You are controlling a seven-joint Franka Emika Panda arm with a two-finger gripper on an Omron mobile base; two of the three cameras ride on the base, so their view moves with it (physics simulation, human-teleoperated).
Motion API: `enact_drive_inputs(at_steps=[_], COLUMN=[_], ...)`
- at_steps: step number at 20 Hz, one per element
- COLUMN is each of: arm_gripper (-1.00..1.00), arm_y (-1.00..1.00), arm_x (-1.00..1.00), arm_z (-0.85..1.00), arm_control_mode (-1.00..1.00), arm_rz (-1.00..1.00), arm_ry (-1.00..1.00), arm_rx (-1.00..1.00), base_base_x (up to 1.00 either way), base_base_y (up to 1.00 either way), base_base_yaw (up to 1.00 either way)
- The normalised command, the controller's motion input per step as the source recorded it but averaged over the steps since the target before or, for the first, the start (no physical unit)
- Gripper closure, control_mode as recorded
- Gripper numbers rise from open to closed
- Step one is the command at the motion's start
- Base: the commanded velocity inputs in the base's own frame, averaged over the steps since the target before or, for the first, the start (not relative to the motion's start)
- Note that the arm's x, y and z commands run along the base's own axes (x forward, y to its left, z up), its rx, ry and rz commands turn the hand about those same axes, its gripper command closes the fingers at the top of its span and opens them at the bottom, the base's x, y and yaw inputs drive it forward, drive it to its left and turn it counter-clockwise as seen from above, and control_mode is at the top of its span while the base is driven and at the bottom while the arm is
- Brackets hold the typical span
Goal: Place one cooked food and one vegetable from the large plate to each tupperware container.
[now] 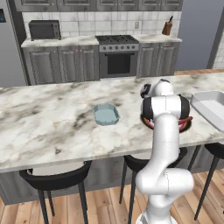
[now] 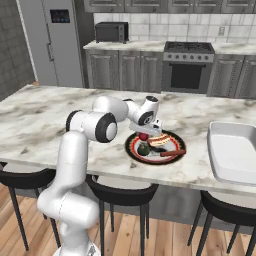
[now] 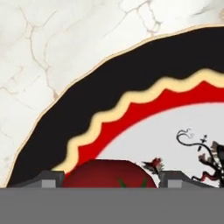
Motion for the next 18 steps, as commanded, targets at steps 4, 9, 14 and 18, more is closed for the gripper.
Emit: enact_drive_inputs(at_steps=[4,9,14,18], arm_gripper=[1.0,1.0,1.0,1.0], arm_y=[0.01,0.04,0.64,0.97], arm_x=[-0.63,-0.53,-0.65,-0.52], arm_z=[-0.18,0.08,0.43,0.36], arm_control_mode=[-1.0,-1.0,-1.0,-1.0], arm_rz=[-0.02,-0.05,-0.03,0.0], arm_ry=[0.02,0.03,-0.16,-0.13], arm_rx=[0.01,0.02,0.04,0.01], base_base_x=[0.0,0.0,0.0,0.0], base_base_y=[0.0,0.0,0.0,0.0], base_base_yaw=[0.0,0.0,0.0,0.0])
